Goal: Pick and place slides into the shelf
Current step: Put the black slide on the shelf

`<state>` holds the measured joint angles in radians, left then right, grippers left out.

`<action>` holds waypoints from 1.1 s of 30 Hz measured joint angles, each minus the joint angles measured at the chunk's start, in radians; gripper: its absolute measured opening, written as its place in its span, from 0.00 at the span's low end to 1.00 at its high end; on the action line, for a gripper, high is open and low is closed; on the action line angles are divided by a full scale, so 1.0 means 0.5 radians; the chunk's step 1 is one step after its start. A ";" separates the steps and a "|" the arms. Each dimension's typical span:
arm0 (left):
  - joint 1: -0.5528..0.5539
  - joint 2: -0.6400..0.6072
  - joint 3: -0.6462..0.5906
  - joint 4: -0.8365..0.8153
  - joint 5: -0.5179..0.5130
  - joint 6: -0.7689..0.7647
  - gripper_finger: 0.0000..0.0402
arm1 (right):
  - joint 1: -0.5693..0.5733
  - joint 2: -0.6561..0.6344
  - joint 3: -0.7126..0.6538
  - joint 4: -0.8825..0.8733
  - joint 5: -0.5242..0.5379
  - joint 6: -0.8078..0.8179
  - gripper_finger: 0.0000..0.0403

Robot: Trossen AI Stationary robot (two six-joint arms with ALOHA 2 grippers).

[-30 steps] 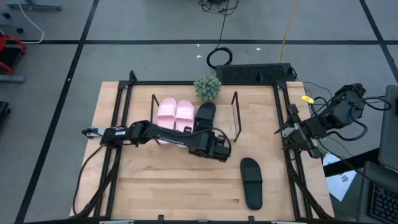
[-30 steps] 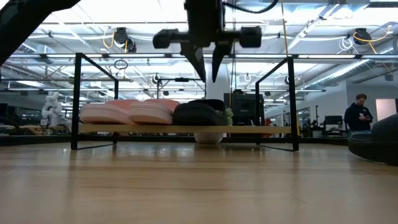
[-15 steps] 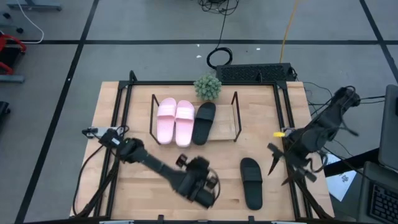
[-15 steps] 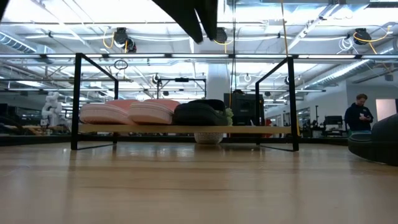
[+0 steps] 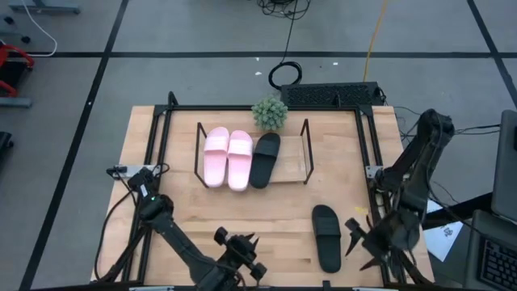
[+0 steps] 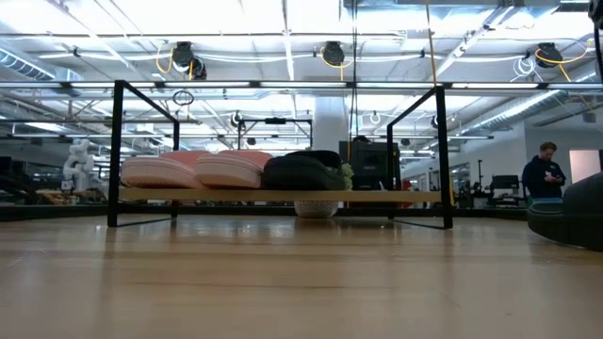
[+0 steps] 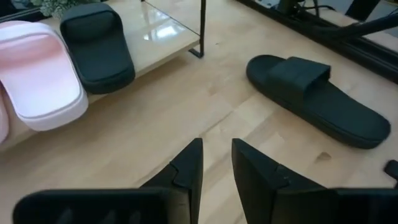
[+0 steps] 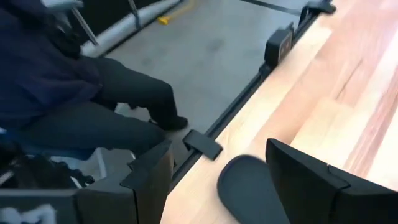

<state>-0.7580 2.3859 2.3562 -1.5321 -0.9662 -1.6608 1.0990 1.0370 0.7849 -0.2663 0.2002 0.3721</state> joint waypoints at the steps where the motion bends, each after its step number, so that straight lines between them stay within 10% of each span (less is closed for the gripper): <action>1: -0.013 0.000 0.000 0.001 -0.010 -0.020 0.22 | 0.058 0.057 0.000 0.022 0.077 0.036 0.61; 15: -0.015 0.000 0.000 0.003 -0.008 -0.040 0.22 | 0.223 0.493 0.000 -0.546 0.751 0.539 0.61; 33: 0.016 0.000 0.000 -0.043 -0.003 0.036 0.22 | 0.047 0.627 0.000 -0.701 0.762 0.830 0.61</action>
<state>-0.7502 2.3859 2.3562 -1.5536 -0.9676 -1.6428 1.1224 1.3503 0.7849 -0.6169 0.5812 0.7872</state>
